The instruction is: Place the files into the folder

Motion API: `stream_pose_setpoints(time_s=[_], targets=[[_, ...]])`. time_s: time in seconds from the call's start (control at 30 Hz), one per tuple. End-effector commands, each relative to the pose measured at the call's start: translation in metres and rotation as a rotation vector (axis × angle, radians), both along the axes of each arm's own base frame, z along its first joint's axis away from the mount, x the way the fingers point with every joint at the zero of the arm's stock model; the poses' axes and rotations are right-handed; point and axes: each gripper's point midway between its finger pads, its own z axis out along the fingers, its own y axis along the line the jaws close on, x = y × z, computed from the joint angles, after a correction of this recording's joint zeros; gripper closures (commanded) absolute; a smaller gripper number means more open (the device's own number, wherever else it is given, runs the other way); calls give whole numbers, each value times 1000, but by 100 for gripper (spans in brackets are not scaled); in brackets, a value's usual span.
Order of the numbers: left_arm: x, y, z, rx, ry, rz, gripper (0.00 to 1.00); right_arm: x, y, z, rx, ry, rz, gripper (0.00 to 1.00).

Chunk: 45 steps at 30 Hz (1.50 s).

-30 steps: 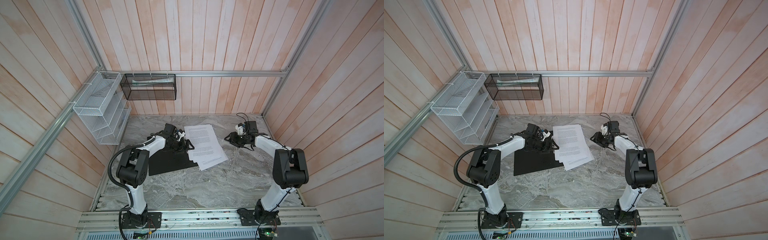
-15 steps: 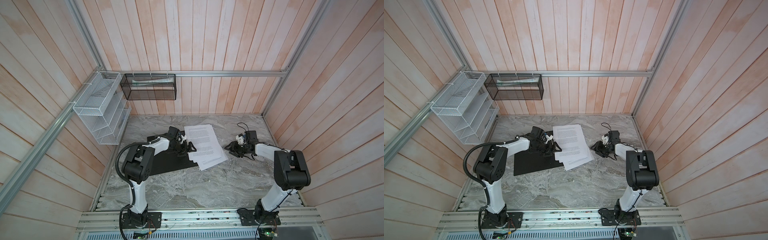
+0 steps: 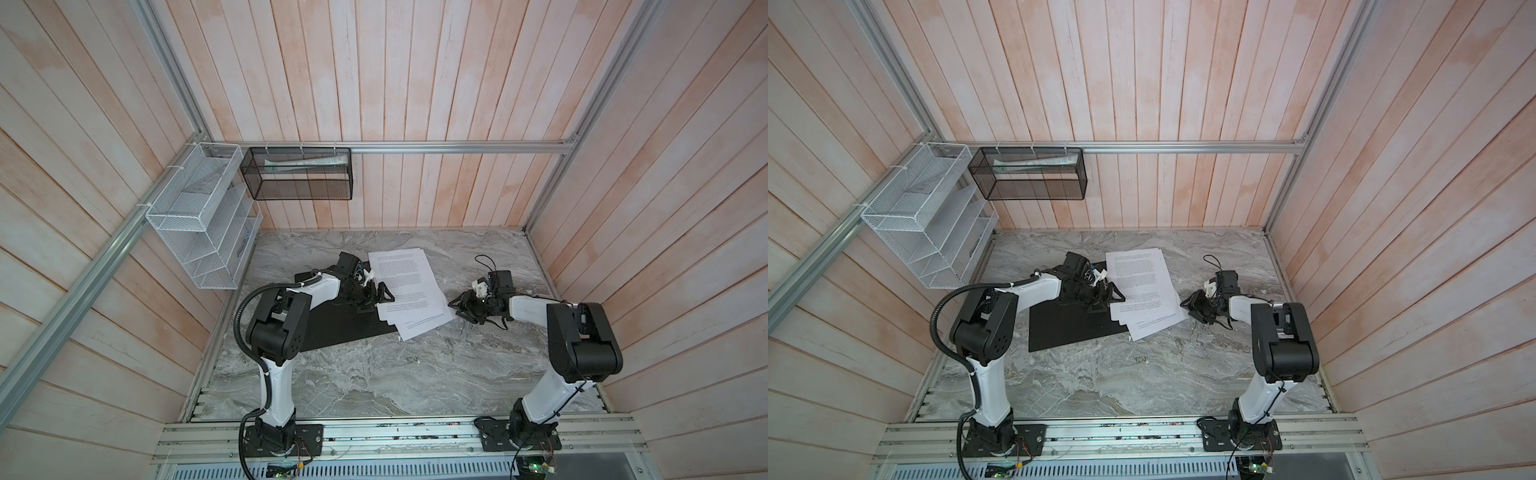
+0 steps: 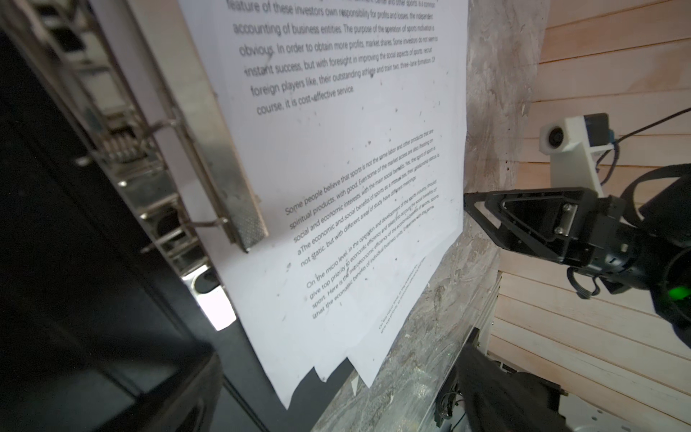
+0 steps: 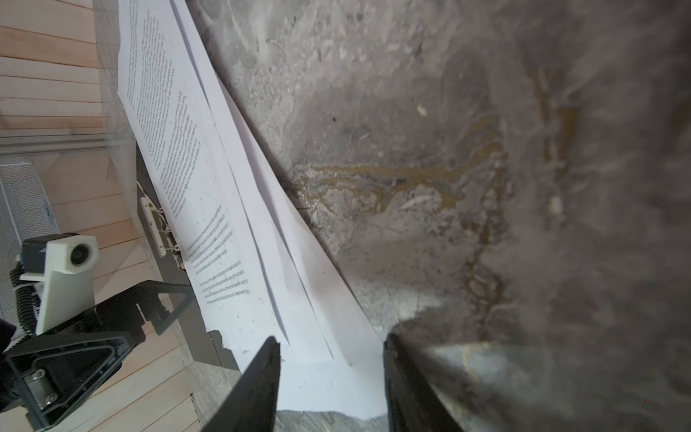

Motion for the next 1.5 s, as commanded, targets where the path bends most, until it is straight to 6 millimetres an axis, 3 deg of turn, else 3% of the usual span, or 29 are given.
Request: stream_pose_setpoints(time_s=[0.0, 0.2, 0.43, 0.57, 0.77, 0.9, 1.17, 1.47], targets=[[-10, 5, -28, 57, 66, -1, 0, -6, 10, 9, 28, -14, 14, 55], [-13, 9, -32, 76, 70, -1, 0, -16, 23, 13, 67, -15, 29, 57], [-14, 11, -31, 87, 65, -6, 0, -9, 42, 20, 98, -27, 87, 57], [-17, 10, -34, 83, 78, -6, 0, -8, 34, 14, 36, 10, 55, 55], [-14, 8, -28, 71, 71, -10, 0, -34, 52, 24, 132, 27, -16, 52], [-14, 7, -29, 67, 71, -15, 0, -35, 58, 35, 164, -34, -39, 51], [-13, 4, -27, 47, 82, -17, 0, -32, 60, 15, 151, 5, -98, 51], [-11, 2, -19, 39, 69, -19, 0, -28, 60, 10, 174, 1, -181, 51]])
